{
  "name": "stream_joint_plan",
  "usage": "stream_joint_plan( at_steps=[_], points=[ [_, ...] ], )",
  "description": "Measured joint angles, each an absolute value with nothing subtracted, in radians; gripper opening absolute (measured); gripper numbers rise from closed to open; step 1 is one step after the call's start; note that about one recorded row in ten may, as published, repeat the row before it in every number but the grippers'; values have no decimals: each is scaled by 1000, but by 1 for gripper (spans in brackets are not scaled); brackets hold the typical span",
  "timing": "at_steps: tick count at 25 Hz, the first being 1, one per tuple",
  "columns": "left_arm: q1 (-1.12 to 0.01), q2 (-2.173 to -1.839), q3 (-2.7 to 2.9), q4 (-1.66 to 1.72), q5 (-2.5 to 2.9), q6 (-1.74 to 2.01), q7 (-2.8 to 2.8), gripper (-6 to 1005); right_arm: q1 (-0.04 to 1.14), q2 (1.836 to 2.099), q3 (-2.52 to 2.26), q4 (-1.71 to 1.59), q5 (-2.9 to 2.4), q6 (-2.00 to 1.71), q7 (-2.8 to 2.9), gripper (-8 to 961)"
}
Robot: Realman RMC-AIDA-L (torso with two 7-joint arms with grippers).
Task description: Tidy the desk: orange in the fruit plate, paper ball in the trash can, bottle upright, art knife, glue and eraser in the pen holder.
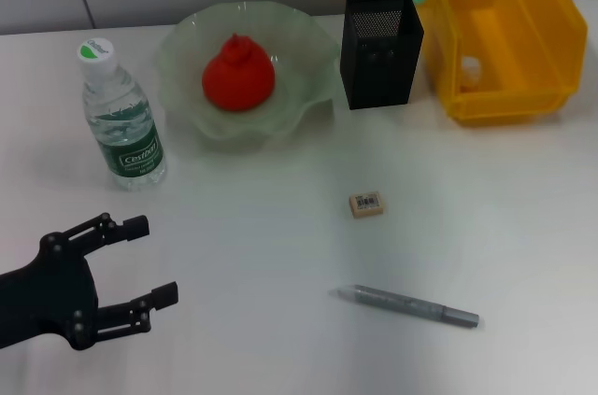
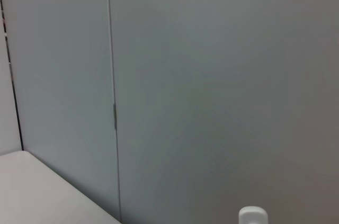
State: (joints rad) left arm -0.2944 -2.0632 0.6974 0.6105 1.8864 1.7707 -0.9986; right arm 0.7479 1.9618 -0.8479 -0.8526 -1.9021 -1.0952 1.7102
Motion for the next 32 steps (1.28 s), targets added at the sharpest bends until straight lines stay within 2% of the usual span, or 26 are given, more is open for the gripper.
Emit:
stream_joint_plan(
  at_steps=[14, 32],
  points=[
    [-312, -2065, 698, 610, 1887, 1766, -998, 861, 756, 1988, -846, -680, -1802, -1056, 1438, 282],
    [-312, -2065, 703, 609, 1888, 1768, -1005, 861, 745, 1989, -802, -632, -1789, -1008, 1376, 325]
  ],
)
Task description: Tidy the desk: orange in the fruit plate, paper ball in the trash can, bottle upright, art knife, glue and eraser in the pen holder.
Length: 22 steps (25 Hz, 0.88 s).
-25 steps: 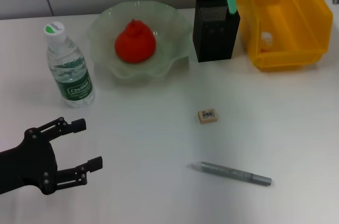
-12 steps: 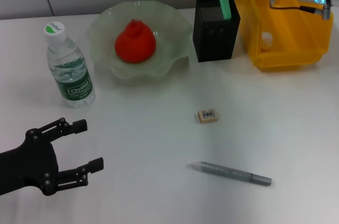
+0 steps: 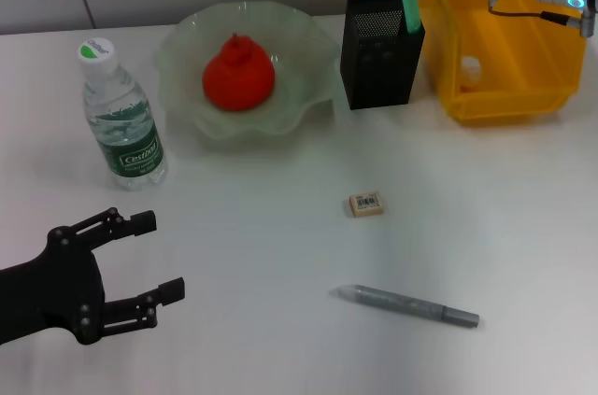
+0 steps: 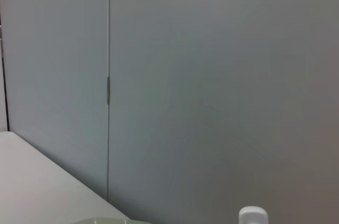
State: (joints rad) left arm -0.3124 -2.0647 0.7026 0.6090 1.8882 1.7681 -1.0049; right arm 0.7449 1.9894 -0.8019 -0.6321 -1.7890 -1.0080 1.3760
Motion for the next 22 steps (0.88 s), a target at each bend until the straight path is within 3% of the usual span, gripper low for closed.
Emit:
stream_joint_plan(
  at_steps=[9, 12, 15, 19, 22],
  points=[
    [-318, -2065, 703, 609, 1887, 1766, -1005, 861, 750, 1986, -796, -614, -1781, -991, 1374, 346],
    [-318, -2065, 703, 609, 1887, 1766, -1004, 861, 747, 1988, -796, -625, -1780, -992, 1379, 408],
    [-318, -2065, 702, 609, 1887, 1766, -1005, 861, 718, 2006, -808, -695, -1782, -1011, 1427, 470],
    [-318, -2064, 702, 609, 1887, 1770, -1007, 861, 606, 2050, -923, -1007, -1913, -1101, 1723, 553],
    [-318, -2063, 703, 609, 1887, 1770, -1007, 861, 582, 2054, -984, -1123, -2036, -1151, 1899, 590]
  ],
)
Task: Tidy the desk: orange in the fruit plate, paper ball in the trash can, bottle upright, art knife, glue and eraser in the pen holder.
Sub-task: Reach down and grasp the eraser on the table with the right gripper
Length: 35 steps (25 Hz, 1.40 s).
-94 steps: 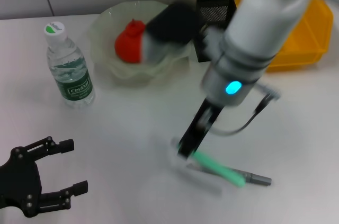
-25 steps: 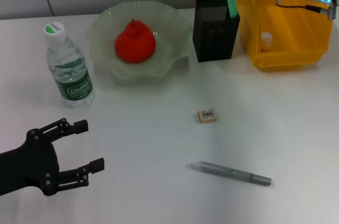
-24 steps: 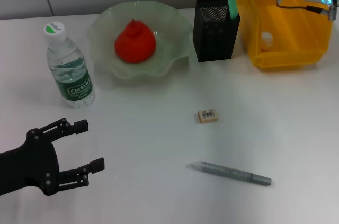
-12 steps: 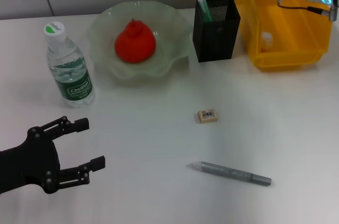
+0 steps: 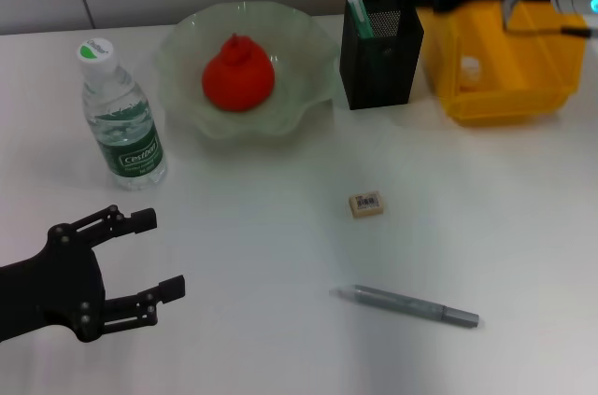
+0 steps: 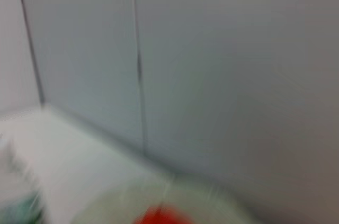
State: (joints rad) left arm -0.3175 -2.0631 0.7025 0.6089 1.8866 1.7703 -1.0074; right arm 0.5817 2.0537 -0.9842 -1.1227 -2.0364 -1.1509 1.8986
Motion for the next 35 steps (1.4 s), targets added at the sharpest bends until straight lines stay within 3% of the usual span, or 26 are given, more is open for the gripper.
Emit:
stream_joint_plan(
  at_steps=[2, 11, 17, 35],
  points=[
    [-319, -2063, 703, 609, 1888, 1770, -1007, 861, 586, 2058, -1062, -1257, -2256, -1309, 2121, 614],
    [-329, -2065, 703, 609, 1893, 1772, -1004, 861, 693, 2069, -1223, -1283, -2526, -1621, 2287, 613],
    [-330, -2065, 704, 596, 1894, 1773, -1000, 861, 772, 2076, -1335, -1095, -2569, -1553, 2256, 609],
    [-327, -2064, 704, 590, 1895, 1772, -989, 861, 802, 2084, -1414, -929, -2536, -1317, 2080, 553]
  ],
)
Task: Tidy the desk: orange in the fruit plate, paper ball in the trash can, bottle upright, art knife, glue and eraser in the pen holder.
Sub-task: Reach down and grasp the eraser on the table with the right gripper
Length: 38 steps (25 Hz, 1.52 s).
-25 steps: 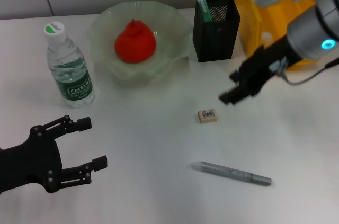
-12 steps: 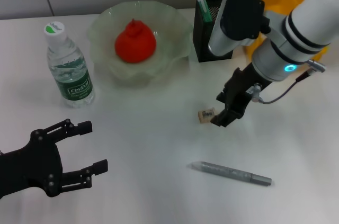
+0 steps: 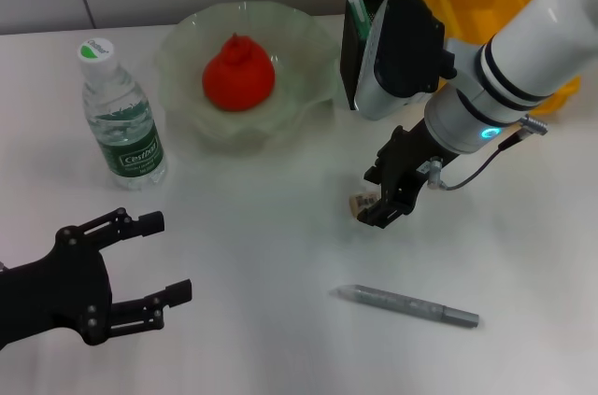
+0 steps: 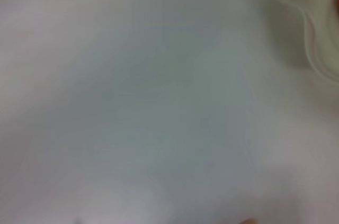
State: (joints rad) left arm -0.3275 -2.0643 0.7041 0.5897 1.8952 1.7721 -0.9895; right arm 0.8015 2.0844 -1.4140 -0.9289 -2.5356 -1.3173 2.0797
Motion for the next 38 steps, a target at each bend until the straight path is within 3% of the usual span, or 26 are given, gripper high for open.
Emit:
stream_joint_plan(
  at_steps=[32, 38],
  points=[
    [-331, -2065, 704, 586, 1888, 1773, -991, 861, 814, 2084, -1428, -843, -2496, -1261, 2021, 454],
    [-331, -2063, 704, 586, 1888, 1769, -991, 861, 815, 2083, -1427, -852, -2502, -1264, 2029, 287]
  ],
)
